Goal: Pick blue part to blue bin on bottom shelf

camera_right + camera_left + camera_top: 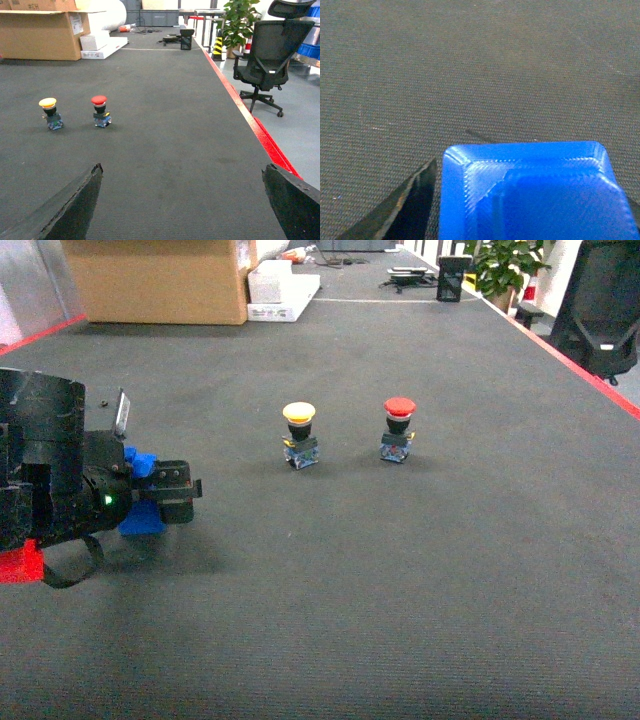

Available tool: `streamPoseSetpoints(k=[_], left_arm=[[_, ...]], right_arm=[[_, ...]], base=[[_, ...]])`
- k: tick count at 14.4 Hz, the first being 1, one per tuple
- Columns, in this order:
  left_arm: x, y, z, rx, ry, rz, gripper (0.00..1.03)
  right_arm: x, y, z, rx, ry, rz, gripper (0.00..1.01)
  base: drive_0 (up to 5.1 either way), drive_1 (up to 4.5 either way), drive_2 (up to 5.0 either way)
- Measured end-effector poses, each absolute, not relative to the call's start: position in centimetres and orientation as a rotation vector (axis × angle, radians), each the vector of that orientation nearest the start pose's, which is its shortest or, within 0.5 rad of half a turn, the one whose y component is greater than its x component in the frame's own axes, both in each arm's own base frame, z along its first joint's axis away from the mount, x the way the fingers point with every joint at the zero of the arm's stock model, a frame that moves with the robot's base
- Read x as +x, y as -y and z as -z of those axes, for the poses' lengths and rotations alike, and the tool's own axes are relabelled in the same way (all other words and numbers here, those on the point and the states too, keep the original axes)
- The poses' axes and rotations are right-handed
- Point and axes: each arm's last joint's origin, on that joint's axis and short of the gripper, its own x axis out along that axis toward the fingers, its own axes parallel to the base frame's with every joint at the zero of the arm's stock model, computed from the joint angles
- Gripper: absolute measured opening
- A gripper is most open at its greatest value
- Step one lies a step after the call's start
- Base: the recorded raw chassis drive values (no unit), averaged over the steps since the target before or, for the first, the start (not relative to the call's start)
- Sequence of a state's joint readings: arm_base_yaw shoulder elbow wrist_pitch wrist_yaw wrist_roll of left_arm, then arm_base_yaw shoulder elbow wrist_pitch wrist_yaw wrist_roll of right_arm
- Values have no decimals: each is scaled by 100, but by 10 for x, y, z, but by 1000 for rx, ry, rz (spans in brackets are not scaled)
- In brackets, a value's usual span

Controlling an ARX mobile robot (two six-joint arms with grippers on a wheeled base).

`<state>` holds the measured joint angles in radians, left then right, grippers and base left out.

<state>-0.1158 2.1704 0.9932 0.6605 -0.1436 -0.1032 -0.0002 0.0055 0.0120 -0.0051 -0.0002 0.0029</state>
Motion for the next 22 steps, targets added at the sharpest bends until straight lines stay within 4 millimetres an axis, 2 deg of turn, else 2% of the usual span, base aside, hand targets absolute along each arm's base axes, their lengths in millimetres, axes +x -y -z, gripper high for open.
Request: streamPoseSetpoints(k=[3,5,7,8,10,12,13,15,17,18,22], left_arm=[[400,42,-71,-39,-503,-50,47],[395,41,-72,-39,-501,-48,44],[375,40,-86,-36,-459,-42,44],[356,40,-101,-26,-409,-45,44],[300,38,-144,-4,-343,-40,43],[217,35,-180,6,-291,-72,43],[187,32,-193,-5,-253,-98,43],[139,26,-217,-53,-155,-144,43],[105,22,-216,-90,-130,-153,43],[98,19,-210,-91,-146,-169,43],[98,18,-209,-94,-145,-179,43]], right_arm=[[97,0,-167,3,1,0,98],[97,0,-167,3,1,0,98],[97,0,-167,3,1,0,98],[97,0,-167,3,1,0,98],[97,0,-167,3,1,0,98],[97,0,-167,3,1,0,98],[97,0,-167,3,1,0,98],[97,0,-167,3,1,0,98],[97,0,-167,3,1,0,98],[97,0,-167,3,1,0,98],[97,0,-167,3,1,0,98]], base=[[0,0,0],[0,0,0],[0,0,0],[0,0,0],[0,0,0],[0,0,0],[0,0,0],[0,0,0],[0,0,0],[0,0,0],[0,0,0]])
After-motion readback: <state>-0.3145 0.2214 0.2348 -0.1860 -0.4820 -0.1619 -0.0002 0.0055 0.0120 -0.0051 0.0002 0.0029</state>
